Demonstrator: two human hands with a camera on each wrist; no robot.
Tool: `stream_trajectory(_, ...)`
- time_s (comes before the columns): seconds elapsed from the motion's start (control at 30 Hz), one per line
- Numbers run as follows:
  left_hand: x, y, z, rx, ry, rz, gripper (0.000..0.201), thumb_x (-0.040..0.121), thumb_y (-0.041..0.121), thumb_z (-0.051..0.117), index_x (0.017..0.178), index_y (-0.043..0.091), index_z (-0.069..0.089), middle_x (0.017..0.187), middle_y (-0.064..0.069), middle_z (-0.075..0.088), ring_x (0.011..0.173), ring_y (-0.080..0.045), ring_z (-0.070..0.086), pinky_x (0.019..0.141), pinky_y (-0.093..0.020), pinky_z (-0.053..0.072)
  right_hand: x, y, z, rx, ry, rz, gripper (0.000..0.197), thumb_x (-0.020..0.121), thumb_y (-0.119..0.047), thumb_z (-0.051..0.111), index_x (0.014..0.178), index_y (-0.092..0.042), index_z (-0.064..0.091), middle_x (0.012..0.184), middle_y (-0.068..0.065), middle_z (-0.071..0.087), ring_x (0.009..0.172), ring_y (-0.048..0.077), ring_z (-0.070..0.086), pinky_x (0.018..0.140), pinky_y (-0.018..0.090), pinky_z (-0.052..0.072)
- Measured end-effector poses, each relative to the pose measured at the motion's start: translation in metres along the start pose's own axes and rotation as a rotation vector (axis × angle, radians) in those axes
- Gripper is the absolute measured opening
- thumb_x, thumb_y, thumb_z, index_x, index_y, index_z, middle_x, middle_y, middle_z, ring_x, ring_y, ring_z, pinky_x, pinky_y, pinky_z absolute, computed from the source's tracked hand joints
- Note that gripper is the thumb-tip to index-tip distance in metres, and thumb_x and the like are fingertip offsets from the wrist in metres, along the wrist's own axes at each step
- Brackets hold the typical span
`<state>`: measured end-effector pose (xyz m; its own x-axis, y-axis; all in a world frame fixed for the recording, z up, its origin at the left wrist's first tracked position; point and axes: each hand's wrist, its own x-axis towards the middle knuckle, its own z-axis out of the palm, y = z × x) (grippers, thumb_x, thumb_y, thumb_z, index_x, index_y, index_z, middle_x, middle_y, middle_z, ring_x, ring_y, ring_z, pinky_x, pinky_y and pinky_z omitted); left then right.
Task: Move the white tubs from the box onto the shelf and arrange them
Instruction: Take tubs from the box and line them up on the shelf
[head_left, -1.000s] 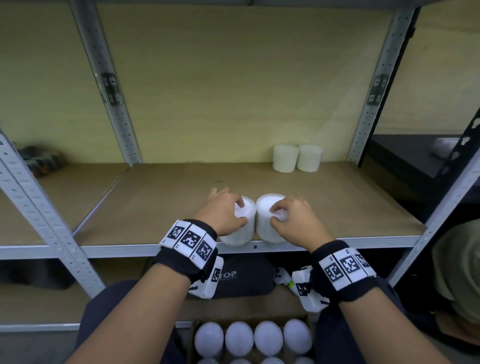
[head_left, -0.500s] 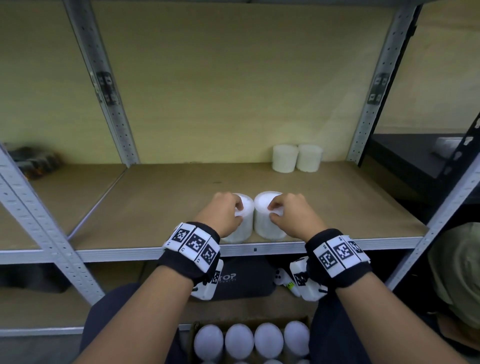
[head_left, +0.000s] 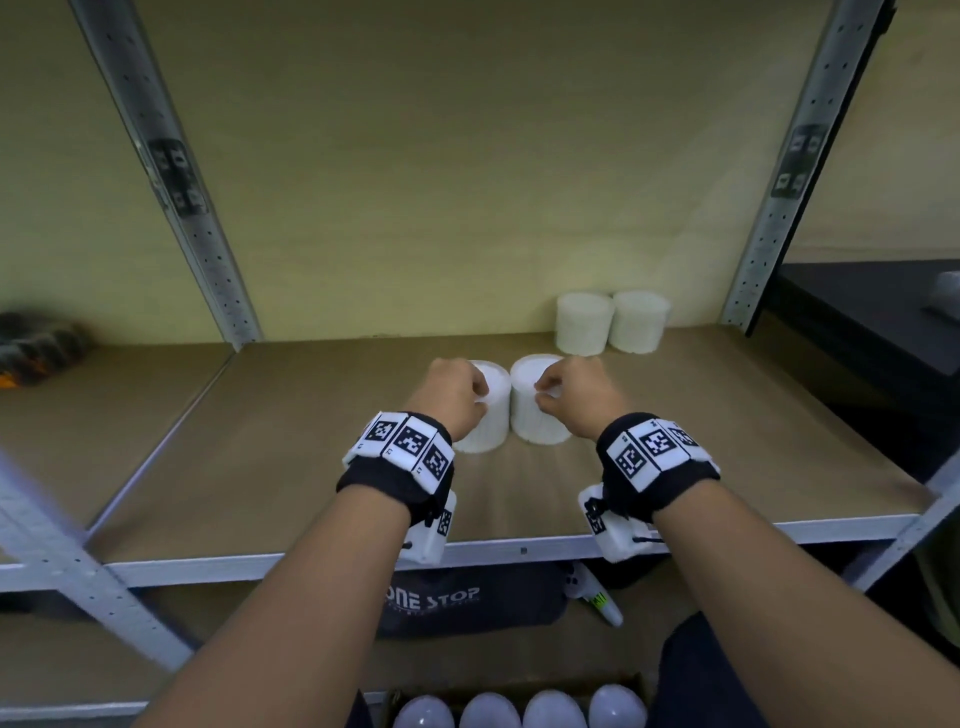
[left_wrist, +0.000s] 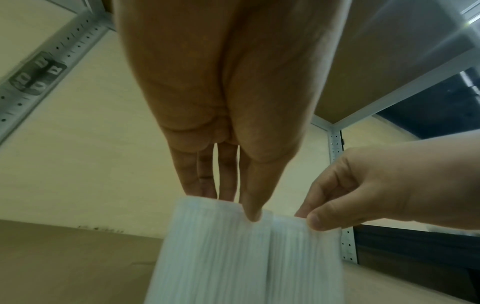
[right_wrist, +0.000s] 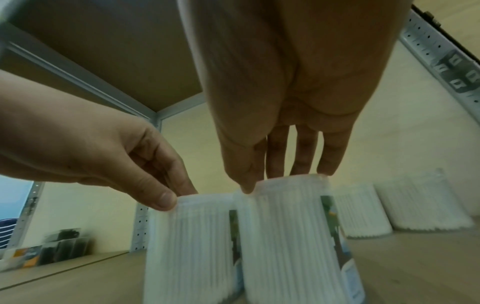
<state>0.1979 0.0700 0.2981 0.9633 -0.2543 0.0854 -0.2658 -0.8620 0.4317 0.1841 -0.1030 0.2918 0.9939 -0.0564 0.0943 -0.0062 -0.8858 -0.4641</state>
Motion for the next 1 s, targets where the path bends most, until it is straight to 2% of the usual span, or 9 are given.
stream_trajectory(0.13, 0.039, -0.002, 0.003, 0.000, 0.007, -0.001, 0.027, 0.089, 0.013, 0.062, 0.116, 0.010, 0.068, 0.127, -0.008, 0.063, 0.114, -0.023, 0.061, 0.097, -0.032, 0.049, 0.032, 0.003, 0.001, -0.023, 0.005, 0.006, 0.025, 0.090, -0.020, 0.062, 0.112, -0.011, 0.070, 0.121, 0.009, 0.065, 0.110, 0.026, 0.062, 0.097, 0.037, 0.050)
stream_trajectory(0.27, 0.074, -0.004, 0.006, -0.002, 0.035, -0.013, 0.026, 0.090, 0.011, 0.060, 0.115, 0.007, 0.068, 0.126, -0.011, 0.063, 0.114, -0.027, 0.061, 0.098, -0.034, 0.049, 0.062, 0.007, -0.001, -0.065, 0.006, -0.023, 0.027, 0.092, -0.024, 0.060, 0.114, -0.013, 0.070, 0.123, 0.003, 0.066, 0.114, 0.022, 0.060, 0.098, 0.035, 0.049)
stream_trajectory(0.33, 0.089, -0.005, 0.008, 0.004, 0.041, -0.012, 0.026, 0.091, 0.011, 0.059, 0.114, 0.005, 0.068, 0.125, -0.012, 0.063, 0.114, -0.027, 0.061, 0.098, -0.032, 0.048, 0.077, 0.009, 0.000, -0.078, 0.011, -0.026, 0.027, 0.093, -0.026, 0.059, 0.115, -0.014, 0.070, 0.123, 0.001, 0.066, 0.114, 0.021, 0.060, 0.094, 0.032, 0.048)
stream_trajectory(0.5, 0.123, -0.010, 0.010, -0.011, 0.061, -0.014, 0.027, 0.091, 0.014, 0.060, 0.116, 0.007, 0.068, 0.125, -0.010, 0.065, 0.117, -0.025, 0.060, 0.101, -0.031, 0.047, 0.111, 0.010, 0.004, -0.138, 0.029, -0.047, 0.027, 0.094, -0.027, 0.056, 0.114, -0.015, 0.070, 0.121, 0.002, 0.067, 0.111, 0.022, 0.062, 0.093, 0.031, 0.047)
stream_trajectory(0.63, 0.144, -0.017, 0.007, -0.046, 0.068, -0.016, 0.028, 0.090, 0.014, 0.062, 0.115, 0.006, 0.070, 0.124, -0.010, 0.066, 0.117, -0.023, 0.061, 0.099, -0.024, 0.044, 0.132, 0.012, 0.004, -0.157, 0.030, -0.070, 0.026, 0.094, -0.027, 0.056, 0.110, -0.013, 0.072, 0.116, 0.005, 0.069, 0.106, 0.024, 0.064, 0.088, 0.030, 0.048)
stream_trajectory(1.0, 0.179, -0.024, 0.011, -0.063, 0.105, -0.007, 0.028, 0.091, 0.014, 0.061, 0.116, 0.004, 0.069, 0.126, -0.011, 0.065, 0.121, -0.024, 0.058, 0.102, -0.025, 0.042, 0.170, 0.017, 0.013, -0.135, 0.061, -0.070, 0.024, 0.095, -0.024, 0.054, 0.110, -0.014, 0.071, 0.117, 0.005, 0.069, 0.105, 0.026, 0.064, 0.090, 0.033, 0.050)
